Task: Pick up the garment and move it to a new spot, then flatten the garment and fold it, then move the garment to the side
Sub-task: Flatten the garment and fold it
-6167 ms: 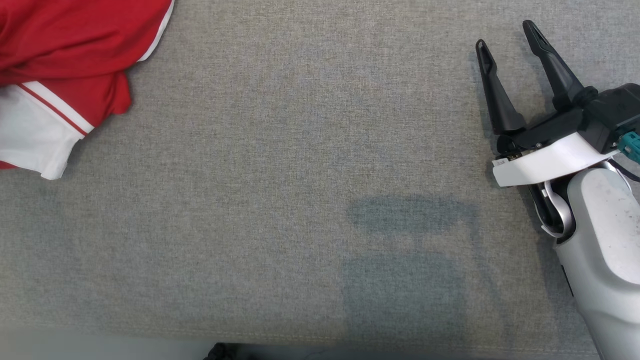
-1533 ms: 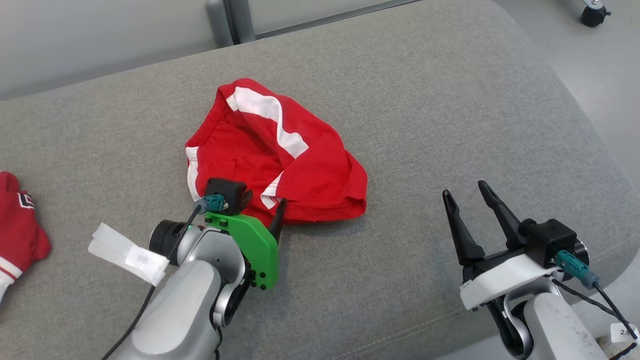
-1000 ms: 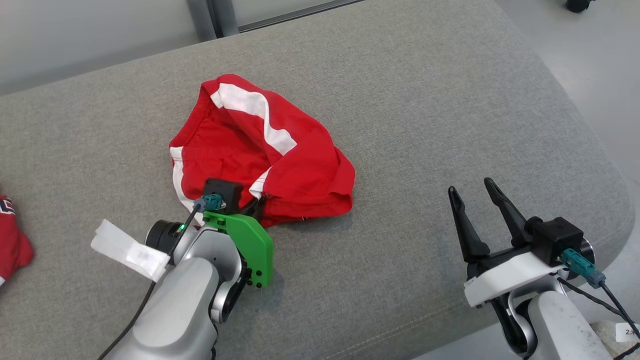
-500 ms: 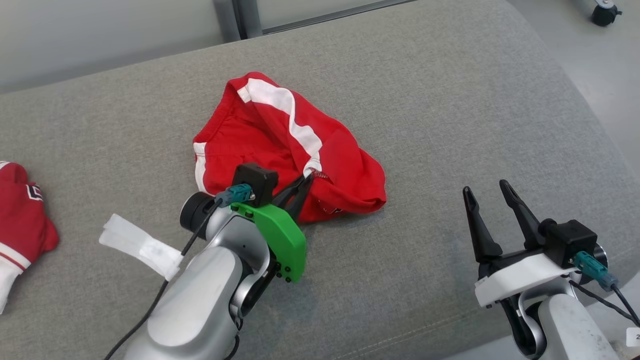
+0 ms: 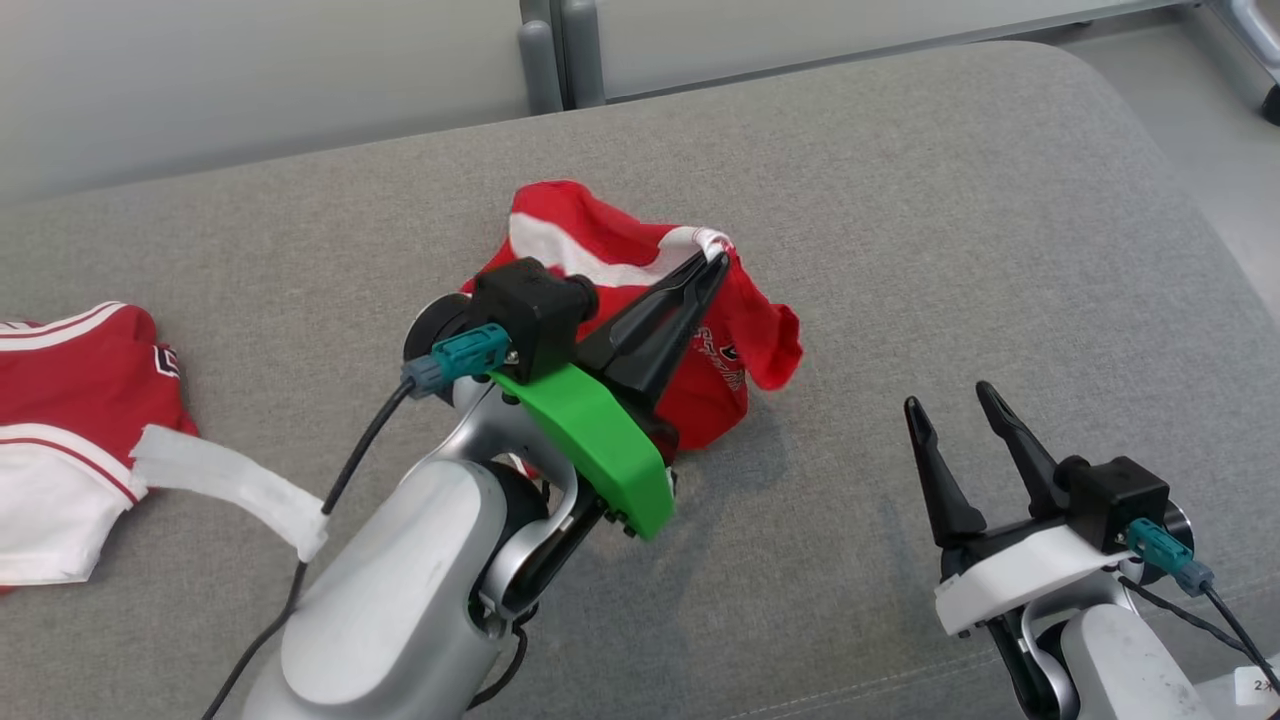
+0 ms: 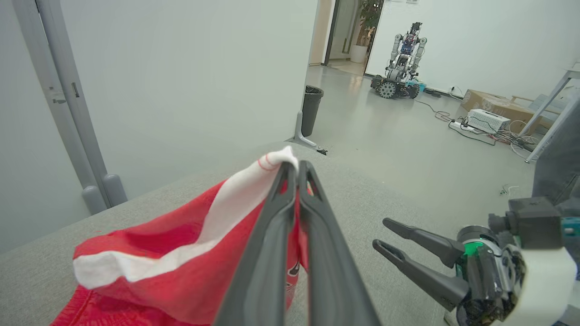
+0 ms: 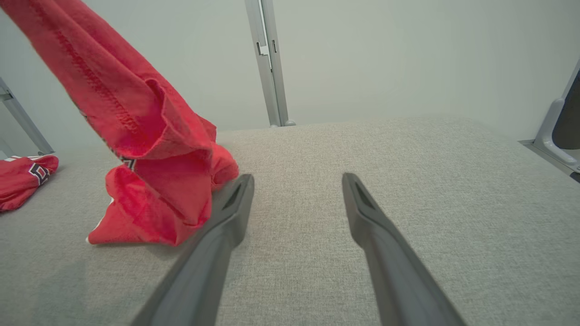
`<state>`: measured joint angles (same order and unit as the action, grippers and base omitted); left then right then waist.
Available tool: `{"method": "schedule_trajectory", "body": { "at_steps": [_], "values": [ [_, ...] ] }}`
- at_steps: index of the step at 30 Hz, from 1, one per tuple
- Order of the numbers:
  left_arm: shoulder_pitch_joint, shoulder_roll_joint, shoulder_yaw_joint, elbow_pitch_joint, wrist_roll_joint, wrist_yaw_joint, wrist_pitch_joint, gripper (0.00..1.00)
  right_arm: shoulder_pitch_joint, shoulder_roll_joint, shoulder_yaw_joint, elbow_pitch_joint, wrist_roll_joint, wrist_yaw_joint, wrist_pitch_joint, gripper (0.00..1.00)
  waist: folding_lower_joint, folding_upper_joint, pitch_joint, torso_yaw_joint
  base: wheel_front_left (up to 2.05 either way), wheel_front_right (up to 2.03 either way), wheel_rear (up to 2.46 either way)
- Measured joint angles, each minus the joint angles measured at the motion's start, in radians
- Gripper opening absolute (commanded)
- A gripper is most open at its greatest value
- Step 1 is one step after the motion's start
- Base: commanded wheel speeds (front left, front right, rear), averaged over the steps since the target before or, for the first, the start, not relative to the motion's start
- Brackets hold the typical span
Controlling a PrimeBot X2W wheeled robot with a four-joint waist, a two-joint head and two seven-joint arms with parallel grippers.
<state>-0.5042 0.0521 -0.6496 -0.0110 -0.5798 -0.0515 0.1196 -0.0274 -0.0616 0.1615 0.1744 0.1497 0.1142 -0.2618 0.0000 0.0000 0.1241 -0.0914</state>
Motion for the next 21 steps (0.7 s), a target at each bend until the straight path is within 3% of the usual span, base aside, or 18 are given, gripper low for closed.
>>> {"method": "schedule_trajectory", "body": {
  "at_steps": [10, 21],
  "values": [
    [-0.042, 0.041, 0.101, -0.147, 0.012, 0.064, 0.050, 0.00, 0.018, 0.000, 0.001, 0.004, 0.000, 0.000, 0.000, 1.00, 0.0000, 0.0000, -0.020, 0.011, 0.00, 0.00, 0.00],
    [-0.221, 0.025, 0.104, -0.185, 0.023, 0.070, 0.143, 0.00, 0.014, 0.005, 0.047, 0.016, 0.000, 0.009, 0.000, 1.00, 0.0000, 0.0000, -0.022, -0.014, 0.00, 0.00, 0.00]
  ]
}}
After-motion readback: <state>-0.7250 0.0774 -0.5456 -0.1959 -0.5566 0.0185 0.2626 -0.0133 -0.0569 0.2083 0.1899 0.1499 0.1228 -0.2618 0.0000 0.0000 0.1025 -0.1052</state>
